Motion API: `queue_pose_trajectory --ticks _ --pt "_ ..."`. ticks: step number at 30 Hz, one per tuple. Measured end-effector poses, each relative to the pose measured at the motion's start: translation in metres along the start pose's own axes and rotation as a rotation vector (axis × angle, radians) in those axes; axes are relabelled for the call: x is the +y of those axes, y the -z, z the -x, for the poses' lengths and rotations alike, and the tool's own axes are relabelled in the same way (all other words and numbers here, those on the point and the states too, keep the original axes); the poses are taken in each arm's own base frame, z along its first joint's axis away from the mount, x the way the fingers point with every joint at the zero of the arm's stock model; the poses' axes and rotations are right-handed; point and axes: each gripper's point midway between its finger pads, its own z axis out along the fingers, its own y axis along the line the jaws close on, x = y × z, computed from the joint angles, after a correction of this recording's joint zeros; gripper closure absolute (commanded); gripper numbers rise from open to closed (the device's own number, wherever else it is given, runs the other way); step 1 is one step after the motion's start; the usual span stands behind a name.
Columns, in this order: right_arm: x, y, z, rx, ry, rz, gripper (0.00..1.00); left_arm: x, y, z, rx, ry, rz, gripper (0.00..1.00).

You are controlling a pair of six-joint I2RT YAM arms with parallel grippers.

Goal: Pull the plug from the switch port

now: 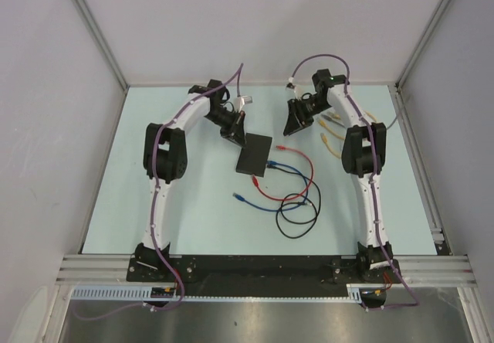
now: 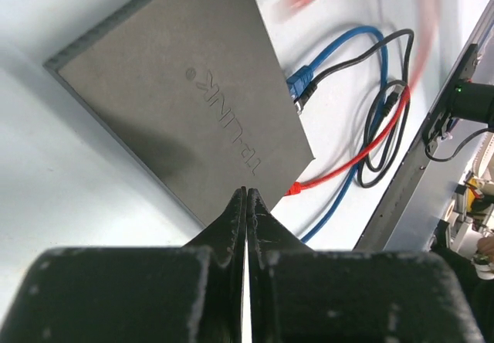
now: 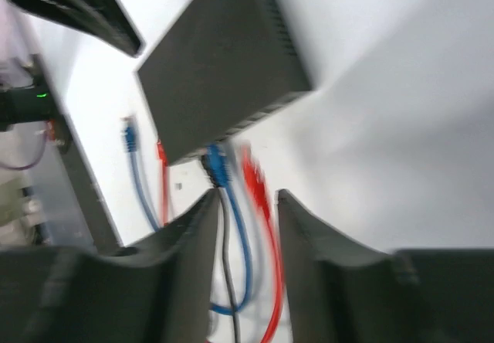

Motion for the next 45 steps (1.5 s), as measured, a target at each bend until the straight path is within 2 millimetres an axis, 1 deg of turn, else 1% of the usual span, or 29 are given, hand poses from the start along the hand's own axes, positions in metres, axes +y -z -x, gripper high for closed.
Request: queue_pose_trajectory --ticks 2,5,7,8,10,12,15,18,21,23,24,25,26,28,32,34,40,41,45 --pt "-0.008 0.009 0.004 -0.011 0.006 -0.060 0.53 -0.002 0.001 0.005 -0.014 -0.014 -0.003 1.00" --pt "-0.024 0.016 0.000 0.010 -0.002 -0.150 0.52 -0.004 0.002 0.008 -0.025 -0.023 -0.016 1.00" --pt "-0.035 0.019 -0.010 0.047 -0.022 -0.219 0.53 -0.004 0.001 0.009 -0.031 -0.026 -0.018 1.00" --pt "-0.039 0.021 -0.018 0.072 -0.033 -0.259 0.53 -0.003 0.001 0.010 -0.036 -0.030 -0.018 1.00" --pt "-0.043 0.030 -0.036 0.127 -0.061 -0.328 0.53 -0.003 0.000 0.009 -0.041 -0.028 -0.017 1.00" --pt "-0.042 0.038 -0.055 0.176 -0.085 -0.380 0.54 -0.004 0.000 0.006 -0.042 -0.023 -0.017 1.00" --pt "-0.029 0.049 -0.086 0.251 -0.138 -0.411 0.55 -0.006 0.001 0.007 -0.051 -0.024 -0.020 1.00" --pt "-0.021 0.050 -0.105 0.294 -0.180 -0.398 0.55 -0.007 0.001 0.009 -0.064 -0.032 -0.020 1.00" --pt "-0.017 0.046 -0.115 0.323 -0.203 -0.378 0.55 -0.006 0.001 0.010 -0.070 -0.035 -0.019 1.00" --pt "-0.015 0.045 -0.118 0.336 -0.209 -0.373 0.55 -0.005 0.000 0.010 -0.070 -0.034 -0.019 1.00" --pt "-0.013 0.043 -0.119 0.342 -0.207 -0.370 0.57 -0.005 -0.001 0.009 -0.069 -0.030 -0.019 1.00" --pt "-0.012 0.041 -0.119 0.347 -0.203 -0.368 0.61 -0.004 -0.001 0.008 -0.068 -0.026 -0.019 1.00" --pt "-0.010 0.038 -0.120 0.357 -0.198 -0.364 0.68 -0.004 -0.002 0.008 -0.066 -0.022 -0.020 1.00" --pt "-0.007 0.031 -0.124 0.383 -0.191 -0.353 0.69 -0.004 -0.003 0.006 -0.063 -0.019 -0.020 1.00" --pt "-0.004 0.021 -0.129 0.419 -0.184 -0.343 0.66 -0.003 -0.004 0.000 -0.054 -0.006 -0.022 1.00" --pt "-0.003 0.019 -0.130 0.427 -0.178 -0.346 0.66 -0.004 -0.004 -0.003 -0.051 0.001 -0.022 1.00" --pt "-0.009 0.023 -0.134 0.439 -0.185 -0.369 0.65 -0.005 -0.003 -0.004 -0.055 -0.002 -0.021 0.99" --pt "-0.009 0.024 -0.134 0.439 -0.186 -0.370 0.61 -0.006 -0.003 -0.004 -0.056 -0.004 -0.021 0.99" --pt "-0.010 0.028 -0.131 0.436 -0.159 -0.402 0.56 -0.006 -0.002 -0.003 -0.062 -0.009 -0.020 0.99"
